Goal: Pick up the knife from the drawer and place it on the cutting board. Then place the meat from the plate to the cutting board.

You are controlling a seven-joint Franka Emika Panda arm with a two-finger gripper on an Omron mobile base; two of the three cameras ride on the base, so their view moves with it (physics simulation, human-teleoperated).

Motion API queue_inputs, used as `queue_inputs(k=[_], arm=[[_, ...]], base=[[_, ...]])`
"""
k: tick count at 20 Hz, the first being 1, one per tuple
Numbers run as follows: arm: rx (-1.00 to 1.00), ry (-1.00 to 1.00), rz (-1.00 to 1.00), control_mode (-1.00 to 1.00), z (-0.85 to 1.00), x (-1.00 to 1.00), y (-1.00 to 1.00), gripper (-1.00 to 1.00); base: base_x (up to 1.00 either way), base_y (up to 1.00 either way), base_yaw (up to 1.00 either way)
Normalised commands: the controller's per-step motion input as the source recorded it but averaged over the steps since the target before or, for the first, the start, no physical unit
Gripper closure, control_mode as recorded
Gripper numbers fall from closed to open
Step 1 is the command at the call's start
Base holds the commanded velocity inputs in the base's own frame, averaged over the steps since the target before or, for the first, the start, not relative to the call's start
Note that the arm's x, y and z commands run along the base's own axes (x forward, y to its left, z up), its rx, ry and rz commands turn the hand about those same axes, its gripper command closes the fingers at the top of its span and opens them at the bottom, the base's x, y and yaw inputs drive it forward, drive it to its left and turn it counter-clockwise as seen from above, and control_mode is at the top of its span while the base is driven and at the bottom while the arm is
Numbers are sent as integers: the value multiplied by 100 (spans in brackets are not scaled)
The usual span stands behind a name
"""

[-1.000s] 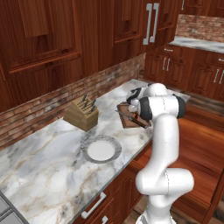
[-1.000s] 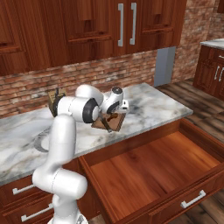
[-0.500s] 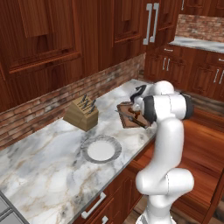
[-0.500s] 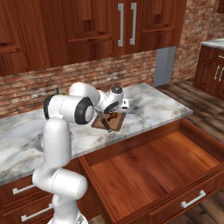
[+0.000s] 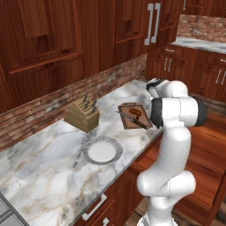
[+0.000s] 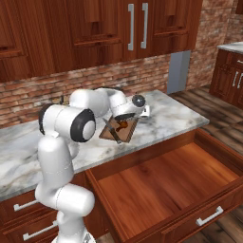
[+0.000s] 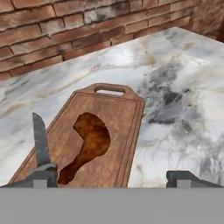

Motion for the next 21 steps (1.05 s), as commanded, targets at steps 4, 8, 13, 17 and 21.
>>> queue_inputs(k=[4, 8, 13, 17, 21], arm=[[13, -28, 0, -100, 43, -64, -64, -100], [10, -27, 0, -100, 74, -93, -40, -100], [3, -32, 0, -100, 93, -100, -13, -100], [1, -10, -1, -100, 100, -100, -7, -100], [1, 0, -2, -100, 100, -100, 0, -100]], base=[[0, 0, 0], [0, 0, 0], [0, 0, 0], [0, 0, 0], [0, 0, 0]])
